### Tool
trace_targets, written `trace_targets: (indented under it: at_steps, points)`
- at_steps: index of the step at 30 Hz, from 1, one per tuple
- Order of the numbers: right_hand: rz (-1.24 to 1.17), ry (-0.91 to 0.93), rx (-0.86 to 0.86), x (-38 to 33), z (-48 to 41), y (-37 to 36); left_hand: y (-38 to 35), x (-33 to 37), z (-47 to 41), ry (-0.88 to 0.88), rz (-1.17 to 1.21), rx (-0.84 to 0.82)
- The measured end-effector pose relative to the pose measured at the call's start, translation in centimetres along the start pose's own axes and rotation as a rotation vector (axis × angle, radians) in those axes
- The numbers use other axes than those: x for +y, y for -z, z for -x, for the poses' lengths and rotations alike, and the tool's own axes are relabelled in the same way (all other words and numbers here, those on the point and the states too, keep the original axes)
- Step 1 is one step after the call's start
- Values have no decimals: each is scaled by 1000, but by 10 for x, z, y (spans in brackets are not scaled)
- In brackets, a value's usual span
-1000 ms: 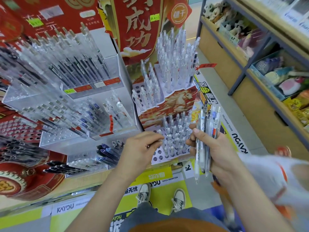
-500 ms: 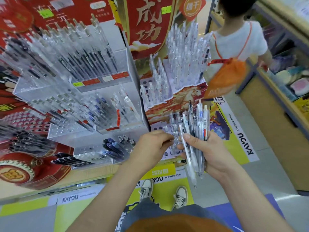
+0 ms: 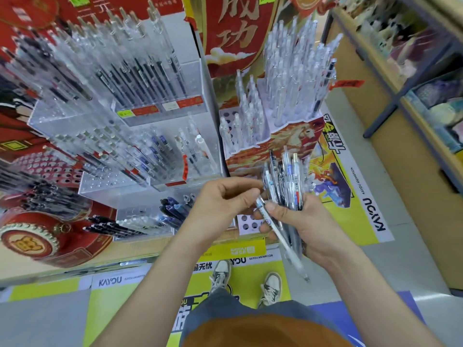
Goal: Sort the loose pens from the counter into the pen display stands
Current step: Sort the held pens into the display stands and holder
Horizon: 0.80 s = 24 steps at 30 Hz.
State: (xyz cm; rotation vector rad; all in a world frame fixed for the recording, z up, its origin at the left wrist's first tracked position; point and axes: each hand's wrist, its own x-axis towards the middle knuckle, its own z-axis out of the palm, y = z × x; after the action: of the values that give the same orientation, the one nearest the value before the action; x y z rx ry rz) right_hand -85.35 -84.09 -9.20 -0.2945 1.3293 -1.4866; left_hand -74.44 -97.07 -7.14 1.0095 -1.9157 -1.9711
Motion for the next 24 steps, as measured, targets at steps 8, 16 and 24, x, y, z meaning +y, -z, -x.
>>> trace_targets:
  at_steps: [8,16,24]
  points:
    - [45,-55,-82,-8,-1,2,17,2,0,-49,89,67]
    - [178,-13,35,-19,-6,16,21,22,5,-164,118,292]
    - [321,57,87,-39,-6,38,24,31,-10,-511,-480,547]
